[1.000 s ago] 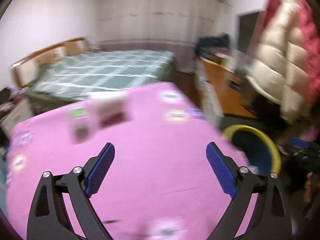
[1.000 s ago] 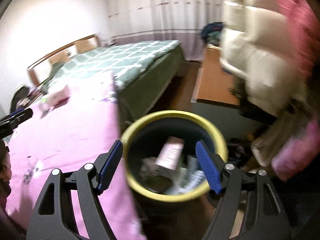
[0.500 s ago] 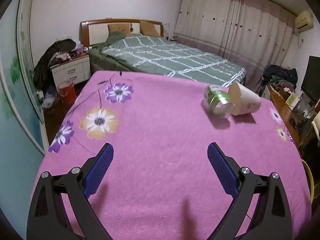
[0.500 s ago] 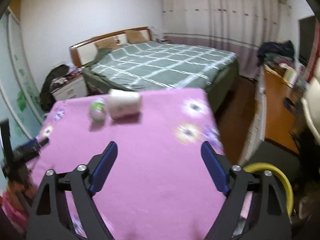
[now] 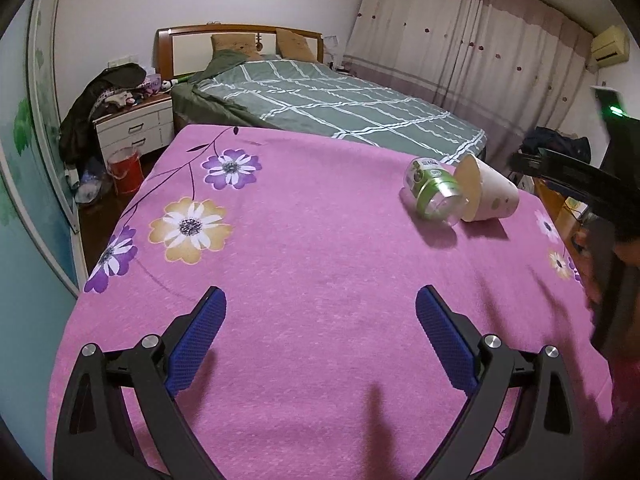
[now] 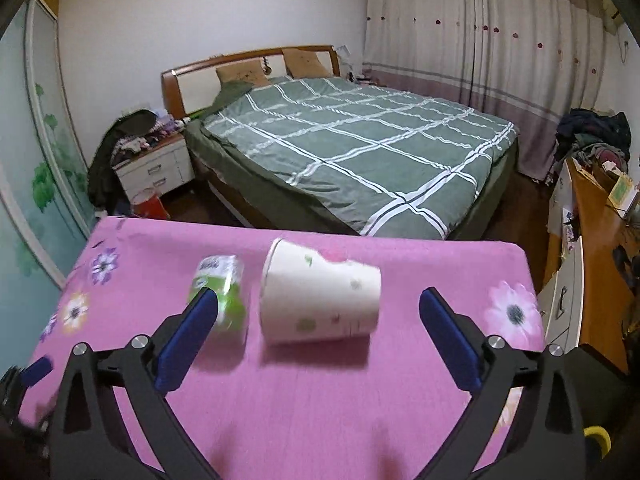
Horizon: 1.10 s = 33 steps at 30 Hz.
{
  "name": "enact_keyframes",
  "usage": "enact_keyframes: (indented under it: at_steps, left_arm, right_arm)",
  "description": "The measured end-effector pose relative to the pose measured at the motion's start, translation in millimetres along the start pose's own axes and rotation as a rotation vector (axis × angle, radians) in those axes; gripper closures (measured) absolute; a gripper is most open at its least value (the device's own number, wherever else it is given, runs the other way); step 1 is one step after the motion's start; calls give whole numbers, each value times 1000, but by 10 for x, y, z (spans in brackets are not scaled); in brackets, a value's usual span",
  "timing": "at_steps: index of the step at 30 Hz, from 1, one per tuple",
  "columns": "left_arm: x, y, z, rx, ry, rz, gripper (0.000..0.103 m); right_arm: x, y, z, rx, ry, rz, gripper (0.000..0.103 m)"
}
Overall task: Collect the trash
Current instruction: 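Reach the right gripper to the white paper cup and close on it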
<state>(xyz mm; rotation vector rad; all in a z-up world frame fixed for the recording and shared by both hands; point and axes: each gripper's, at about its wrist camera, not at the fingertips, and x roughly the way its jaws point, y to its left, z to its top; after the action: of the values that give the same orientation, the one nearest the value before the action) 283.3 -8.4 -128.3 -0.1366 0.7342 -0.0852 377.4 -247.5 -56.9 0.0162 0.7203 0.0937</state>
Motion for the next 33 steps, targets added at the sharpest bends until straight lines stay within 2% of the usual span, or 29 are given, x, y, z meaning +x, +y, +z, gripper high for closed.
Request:
enact_keyframes:
  at_steps: [8,17,19,25,33]
  left_arm:
    - [20,-48,11,11,12,-10,9]
    - [10,-121,-1,37,13,-18,9]
    - [5,-131,-2,41,11,-19,9]
    - [-11,-167,-7,56,10,-26,9]
    - [-39,-204,-21,73,3,-30,9]
  right_arm:
    - [585,72,149,-7,81,-57,7]
    - [865,-28,71,13,149,-77,7]
    - [860,-62,26,31,165,-65,21]
    - [449,-160,-163,39,112,-86,23]
    - [-402,-501,-559,56,50,-124,23]
